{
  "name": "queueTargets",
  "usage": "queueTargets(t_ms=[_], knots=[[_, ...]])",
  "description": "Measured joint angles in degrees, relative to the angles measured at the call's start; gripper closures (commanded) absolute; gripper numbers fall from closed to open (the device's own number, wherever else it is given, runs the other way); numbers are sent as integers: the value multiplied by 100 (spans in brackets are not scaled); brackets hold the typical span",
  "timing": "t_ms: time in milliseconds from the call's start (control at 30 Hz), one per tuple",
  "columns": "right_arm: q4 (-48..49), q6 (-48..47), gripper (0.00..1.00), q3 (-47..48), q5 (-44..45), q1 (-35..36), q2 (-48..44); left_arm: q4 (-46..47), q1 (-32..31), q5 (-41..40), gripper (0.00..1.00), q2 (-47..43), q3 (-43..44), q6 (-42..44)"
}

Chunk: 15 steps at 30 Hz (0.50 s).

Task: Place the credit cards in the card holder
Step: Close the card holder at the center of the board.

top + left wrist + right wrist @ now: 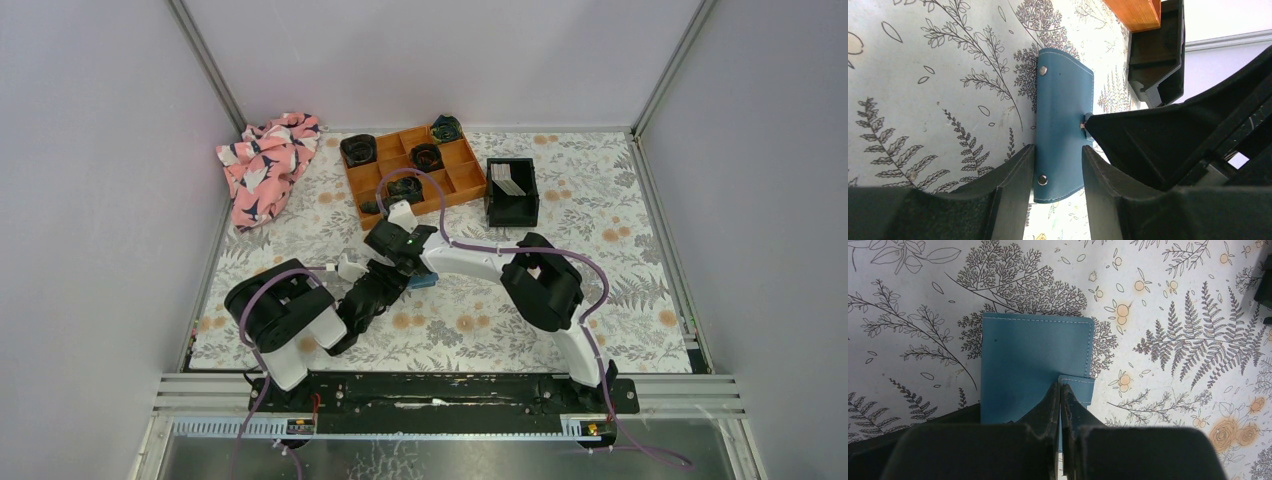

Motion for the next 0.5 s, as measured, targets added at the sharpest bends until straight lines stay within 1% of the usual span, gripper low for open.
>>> queueTargets(t_ms=[300, 400, 500], knots=[[-35, -17, 98, 50, 17, 17, 52, 131, 0, -4, 58, 116, -2, 22], [-44, -20, 98, 70, 48, 24, 81, 223, 0, -9, 62, 186, -13, 28], [-50, -26, 98, 83, 70, 39, 96, 343, 0, -11, 64, 284, -33, 33]])
